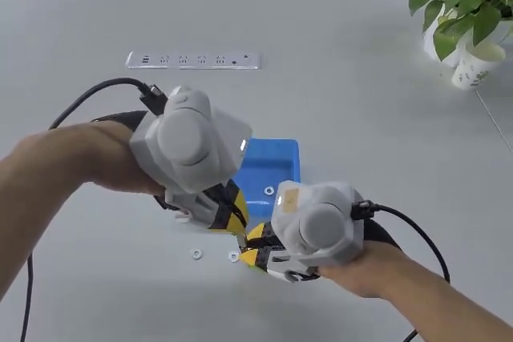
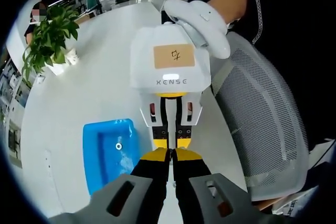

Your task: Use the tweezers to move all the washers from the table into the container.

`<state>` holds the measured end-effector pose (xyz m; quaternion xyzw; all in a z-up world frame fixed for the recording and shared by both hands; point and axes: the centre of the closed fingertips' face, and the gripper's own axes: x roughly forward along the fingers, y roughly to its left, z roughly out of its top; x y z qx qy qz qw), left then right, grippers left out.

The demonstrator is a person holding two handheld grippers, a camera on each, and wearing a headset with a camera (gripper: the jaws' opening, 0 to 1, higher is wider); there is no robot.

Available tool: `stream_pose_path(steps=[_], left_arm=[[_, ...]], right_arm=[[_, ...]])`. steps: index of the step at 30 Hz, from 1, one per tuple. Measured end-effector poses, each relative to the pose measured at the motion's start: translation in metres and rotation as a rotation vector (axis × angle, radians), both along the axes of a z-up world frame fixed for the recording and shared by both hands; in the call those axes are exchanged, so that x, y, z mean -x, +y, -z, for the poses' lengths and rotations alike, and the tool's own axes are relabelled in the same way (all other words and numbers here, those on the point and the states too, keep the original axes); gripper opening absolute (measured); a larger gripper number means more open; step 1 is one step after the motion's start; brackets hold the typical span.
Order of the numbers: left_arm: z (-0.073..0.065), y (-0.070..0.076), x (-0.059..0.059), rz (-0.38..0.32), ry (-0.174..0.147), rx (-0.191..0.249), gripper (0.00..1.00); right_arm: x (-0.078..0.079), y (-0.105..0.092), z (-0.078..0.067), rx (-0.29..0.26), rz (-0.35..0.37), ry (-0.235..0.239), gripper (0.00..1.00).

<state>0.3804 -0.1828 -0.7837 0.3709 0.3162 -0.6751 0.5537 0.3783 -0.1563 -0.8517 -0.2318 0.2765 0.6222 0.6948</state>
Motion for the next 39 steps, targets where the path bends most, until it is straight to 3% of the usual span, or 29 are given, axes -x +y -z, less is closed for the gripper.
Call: stream_pose_path(steps=[24,39], left_arm=[[-0.029,0.002,-0.007,0.008,-0.022,-0.010,0.06],[-0.045,-0.001,-0.020,0.025,-0.043,-0.021,0.06]], right_arm=[[-0.010,0.000,-0.029,-0.005,-0.018,-0.027,0.09],[-0.024,-0.001,-0.044,-0.013,-0.015,-0.054,0.09]])
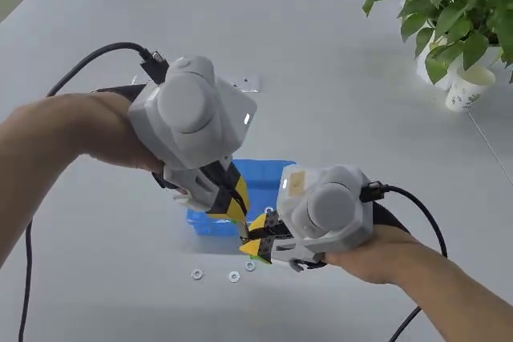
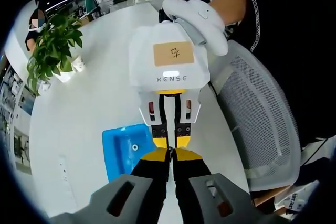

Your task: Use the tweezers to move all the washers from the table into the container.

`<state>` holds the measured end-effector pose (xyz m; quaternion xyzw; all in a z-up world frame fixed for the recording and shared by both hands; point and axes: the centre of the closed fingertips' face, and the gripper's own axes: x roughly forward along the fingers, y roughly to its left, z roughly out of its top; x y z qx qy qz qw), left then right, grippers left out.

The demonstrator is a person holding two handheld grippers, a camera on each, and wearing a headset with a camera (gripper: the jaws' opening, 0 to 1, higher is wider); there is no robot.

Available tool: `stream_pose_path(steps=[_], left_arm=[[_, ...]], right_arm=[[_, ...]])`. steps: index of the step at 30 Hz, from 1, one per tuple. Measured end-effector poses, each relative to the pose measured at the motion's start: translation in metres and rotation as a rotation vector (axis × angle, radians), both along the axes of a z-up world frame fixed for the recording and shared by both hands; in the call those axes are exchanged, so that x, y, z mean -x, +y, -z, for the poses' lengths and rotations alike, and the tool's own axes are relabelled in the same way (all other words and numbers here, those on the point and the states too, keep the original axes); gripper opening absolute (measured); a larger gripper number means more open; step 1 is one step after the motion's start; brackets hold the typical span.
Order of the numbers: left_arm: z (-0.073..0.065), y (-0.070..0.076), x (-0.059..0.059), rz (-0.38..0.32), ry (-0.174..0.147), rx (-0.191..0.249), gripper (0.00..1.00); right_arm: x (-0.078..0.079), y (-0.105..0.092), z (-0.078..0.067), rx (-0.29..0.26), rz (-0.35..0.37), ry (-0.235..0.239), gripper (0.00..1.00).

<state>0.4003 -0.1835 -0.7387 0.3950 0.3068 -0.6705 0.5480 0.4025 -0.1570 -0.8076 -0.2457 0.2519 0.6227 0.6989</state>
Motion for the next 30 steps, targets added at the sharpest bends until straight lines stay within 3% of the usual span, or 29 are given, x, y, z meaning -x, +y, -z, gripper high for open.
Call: stream_pose_path(steps=[16,30], left_arm=[[-0.016,-0.001,-0.024,0.012,-0.042,-0.009,0.06],[-0.010,0.002,-0.050,0.007,-0.054,-0.021,0.06]], right_arm=[[-0.027,0.001,-0.017,-0.013,0.011,-0.038,0.09],[-0.055,0.006,-0.012,-0.008,0.015,-0.056,0.09]])
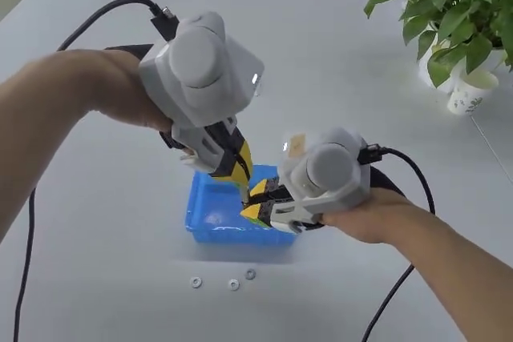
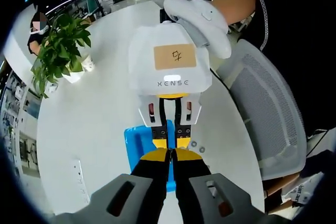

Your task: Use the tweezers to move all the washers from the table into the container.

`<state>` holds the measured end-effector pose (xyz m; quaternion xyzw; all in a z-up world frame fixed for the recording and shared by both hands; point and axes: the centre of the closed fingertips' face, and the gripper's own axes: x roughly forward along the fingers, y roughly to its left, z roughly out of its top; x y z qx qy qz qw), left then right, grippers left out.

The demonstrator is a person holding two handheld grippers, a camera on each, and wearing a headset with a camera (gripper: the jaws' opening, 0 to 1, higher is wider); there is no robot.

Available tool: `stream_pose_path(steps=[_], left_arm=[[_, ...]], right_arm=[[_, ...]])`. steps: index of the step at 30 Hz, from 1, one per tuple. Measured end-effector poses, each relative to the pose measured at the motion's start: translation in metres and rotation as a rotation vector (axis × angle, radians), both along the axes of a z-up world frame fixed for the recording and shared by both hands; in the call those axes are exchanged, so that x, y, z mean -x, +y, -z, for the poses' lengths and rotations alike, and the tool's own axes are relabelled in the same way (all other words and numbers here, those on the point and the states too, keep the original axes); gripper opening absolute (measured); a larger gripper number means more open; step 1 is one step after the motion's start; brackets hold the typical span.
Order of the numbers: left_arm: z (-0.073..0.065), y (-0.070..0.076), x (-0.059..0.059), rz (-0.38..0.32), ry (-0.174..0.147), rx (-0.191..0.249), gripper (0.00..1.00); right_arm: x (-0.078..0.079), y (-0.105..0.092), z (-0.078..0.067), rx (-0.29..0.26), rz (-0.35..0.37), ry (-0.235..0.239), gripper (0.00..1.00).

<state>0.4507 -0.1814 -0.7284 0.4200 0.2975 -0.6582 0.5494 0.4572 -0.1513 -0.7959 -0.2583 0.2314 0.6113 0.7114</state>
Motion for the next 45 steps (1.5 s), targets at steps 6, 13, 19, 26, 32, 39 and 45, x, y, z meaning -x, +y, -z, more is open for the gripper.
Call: stream_pose_path(steps=[6,13,19,26,32,39,45], left_arm=[[0.011,-0.001,-0.008,-0.002,0.003,-0.013,0.06],[0.022,-0.001,-0.014,-0.005,0.013,-0.025,0.06],[0.033,-0.001,-0.018,-0.009,0.024,-0.030,0.06],[0.045,-0.001,-0.024,-0.017,0.033,-0.028,0.06],[0.054,-0.001,-0.030,-0.021,0.039,-0.031,0.06],[0.064,-0.002,-0.035,-0.024,0.045,-0.032,0.06],[0.069,-0.003,-0.036,-0.023,0.054,-0.031,0.06]], right_arm=[[-0.007,-0.001,0.010,0.002,-0.001,0.013,0.09],[-0.013,-0.002,0.022,0.011,0.001,0.033,0.09],[-0.017,-0.003,0.034,0.019,-0.002,0.053,0.09],[-0.021,-0.004,0.045,0.035,-0.006,0.071,0.09],[-0.026,-0.005,0.055,0.045,-0.001,0.090,0.09],[-0.030,-0.006,0.066,0.065,-0.002,0.100,0.09],[-0.030,-0.007,0.070,0.075,-0.006,0.104,0.09]])
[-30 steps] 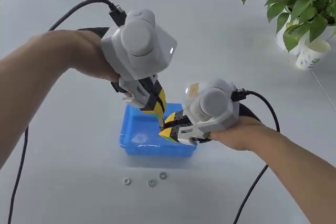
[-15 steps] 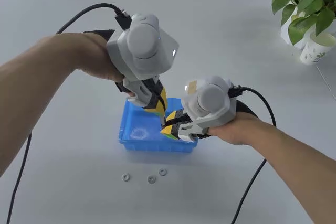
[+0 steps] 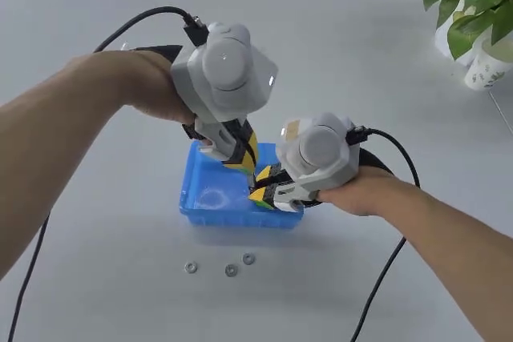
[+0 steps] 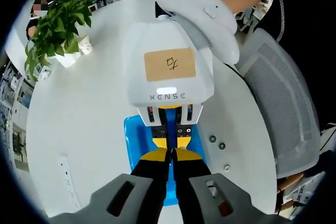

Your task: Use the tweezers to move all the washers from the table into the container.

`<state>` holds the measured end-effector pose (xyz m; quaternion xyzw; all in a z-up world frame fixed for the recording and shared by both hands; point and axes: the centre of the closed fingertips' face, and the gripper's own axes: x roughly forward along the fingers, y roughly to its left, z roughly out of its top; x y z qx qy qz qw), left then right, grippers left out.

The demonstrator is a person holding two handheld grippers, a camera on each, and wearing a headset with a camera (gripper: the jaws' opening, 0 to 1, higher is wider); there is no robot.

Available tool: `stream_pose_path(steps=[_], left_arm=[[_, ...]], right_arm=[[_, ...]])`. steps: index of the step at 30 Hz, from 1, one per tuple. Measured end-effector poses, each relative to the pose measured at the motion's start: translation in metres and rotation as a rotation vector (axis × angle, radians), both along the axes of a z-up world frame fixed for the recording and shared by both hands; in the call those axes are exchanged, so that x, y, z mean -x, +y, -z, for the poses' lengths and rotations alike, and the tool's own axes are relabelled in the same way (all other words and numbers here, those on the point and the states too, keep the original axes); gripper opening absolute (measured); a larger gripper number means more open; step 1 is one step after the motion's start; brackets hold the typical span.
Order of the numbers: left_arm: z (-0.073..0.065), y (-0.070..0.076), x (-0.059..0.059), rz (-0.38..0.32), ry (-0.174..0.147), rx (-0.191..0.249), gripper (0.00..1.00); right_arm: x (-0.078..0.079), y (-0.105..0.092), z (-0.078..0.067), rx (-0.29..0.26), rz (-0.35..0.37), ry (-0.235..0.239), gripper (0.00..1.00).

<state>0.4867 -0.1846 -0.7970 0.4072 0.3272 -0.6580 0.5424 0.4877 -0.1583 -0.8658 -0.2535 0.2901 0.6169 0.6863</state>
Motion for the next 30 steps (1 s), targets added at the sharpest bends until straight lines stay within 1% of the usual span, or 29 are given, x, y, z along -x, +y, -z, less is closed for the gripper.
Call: stream_pose_path(steps=[5,17,30], left_arm=[[0.002,0.000,-0.001,-0.002,0.004,0.001,0.06],[0.000,0.002,-0.001,-0.006,-0.003,-0.002,0.06],[-0.009,0.002,0.000,-0.004,-0.021,-0.001,0.06]], right_arm=[[-0.001,0.000,0.002,0.008,-0.009,-0.007,0.10],[-0.001,0.000,0.000,0.016,-0.019,-0.020,0.10],[-0.002,0.000,-0.008,0.007,-0.010,-0.040,0.10]])
